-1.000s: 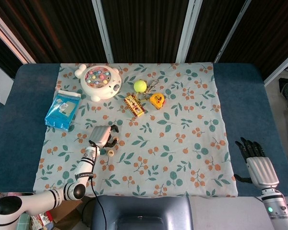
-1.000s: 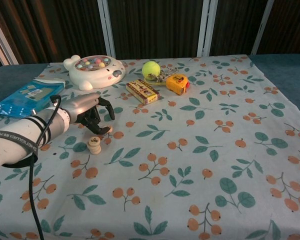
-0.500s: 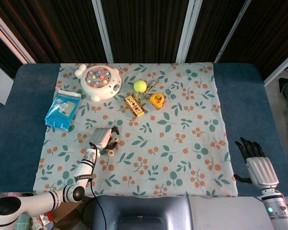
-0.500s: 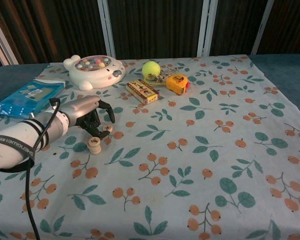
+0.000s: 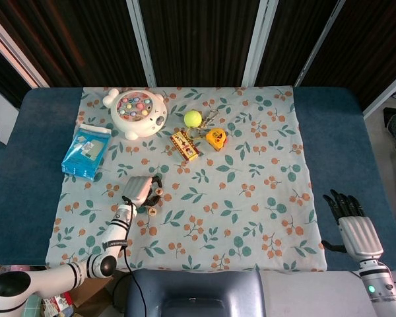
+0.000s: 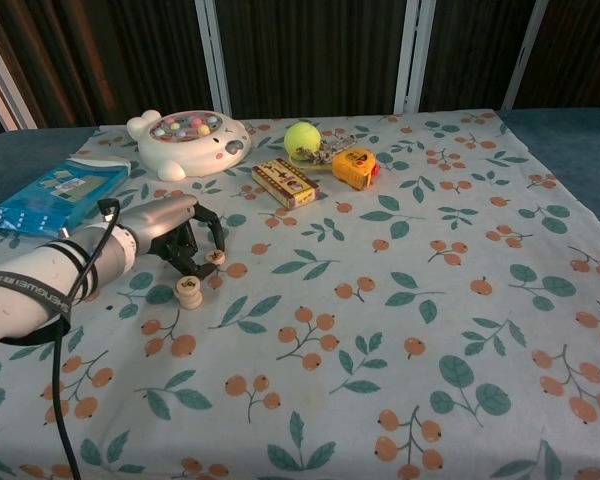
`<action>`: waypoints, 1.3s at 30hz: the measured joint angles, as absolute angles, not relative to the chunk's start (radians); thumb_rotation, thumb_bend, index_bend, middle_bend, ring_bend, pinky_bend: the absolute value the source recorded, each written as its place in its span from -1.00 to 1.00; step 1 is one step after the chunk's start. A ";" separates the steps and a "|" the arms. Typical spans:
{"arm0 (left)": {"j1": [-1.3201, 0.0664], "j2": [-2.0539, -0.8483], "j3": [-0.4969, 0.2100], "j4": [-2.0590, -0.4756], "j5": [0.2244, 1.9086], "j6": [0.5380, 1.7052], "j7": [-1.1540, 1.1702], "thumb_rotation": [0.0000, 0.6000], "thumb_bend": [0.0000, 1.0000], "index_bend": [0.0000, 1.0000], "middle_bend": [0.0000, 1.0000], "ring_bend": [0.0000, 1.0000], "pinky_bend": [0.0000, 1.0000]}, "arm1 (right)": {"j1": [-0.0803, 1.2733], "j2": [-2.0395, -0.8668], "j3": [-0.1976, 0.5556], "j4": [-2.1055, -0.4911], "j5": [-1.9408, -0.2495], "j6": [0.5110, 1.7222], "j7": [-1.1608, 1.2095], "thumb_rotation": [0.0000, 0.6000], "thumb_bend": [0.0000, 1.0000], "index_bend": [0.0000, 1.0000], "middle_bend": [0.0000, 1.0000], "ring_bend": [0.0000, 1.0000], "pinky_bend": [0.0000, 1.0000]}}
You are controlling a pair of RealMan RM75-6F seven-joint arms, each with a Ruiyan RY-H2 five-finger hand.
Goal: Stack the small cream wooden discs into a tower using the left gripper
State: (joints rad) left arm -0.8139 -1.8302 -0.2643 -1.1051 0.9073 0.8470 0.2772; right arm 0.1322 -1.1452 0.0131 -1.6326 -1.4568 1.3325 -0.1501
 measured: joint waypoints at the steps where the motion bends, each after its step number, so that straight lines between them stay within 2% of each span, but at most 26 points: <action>1: -0.814 -1.831 -0.265 -1.103 0.908 0.846 0.275 1.00 -0.27 -0.06 1.00 1.00 1.00 | 0.132 -1.145 0.013 -1.633 -1.457 1.332 -0.150 1.00 -0.77 -1.00 -1.00 -1.00 -1.00; 14: -0.805 -1.814 -0.276 -1.131 0.935 0.875 0.247 1.00 -0.27 0.06 1.00 1.00 1.00 | 0.133 -1.147 0.012 -1.632 -1.455 1.330 -0.155 1.00 -0.77 -1.00 -1.00 -1.00 -1.00; 23: -0.745 -1.681 -0.281 -1.365 1.011 0.952 0.179 1.00 -0.27 0.06 1.00 1.00 1.00 | 0.135 -1.154 0.011 -1.632 -1.454 1.326 -0.169 1.00 -0.77 -1.00 -1.00 -1.00 -1.00; 30: -0.651 -1.559 -0.194 -1.568 1.134 1.016 0.122 1.00 -0.28 0.05 1.00 1.00 1.00 | 0.138 -1.160 0.006 -1.633 -1.459 1.319 -0.175 1.00 -0.77 -1.00 -1.00 -1.00 -1.00; 35: -0.605 -1.541 -0.117 -1.617 1.217 1.054 0.107 1.00 -0.28 0.05 1.00 1.00 1.00 | 0.138 -1.159 0.006 -1.633 -1.461 1.320 -0.171 1.00 -0.77 -1.00 -1.00 -1.00 -1.00; 39: -0.584 -1.571 -0.072 -1.604 1.258 1.076 0.116 1.00 -0.28 0.02 1.00 1.00 1.00 | 0.136 -1.153 0.004 -1.636 -1.466 1.325 -0.162 1.00 -0.77 -1.00 -1.00 -1.00 -1.00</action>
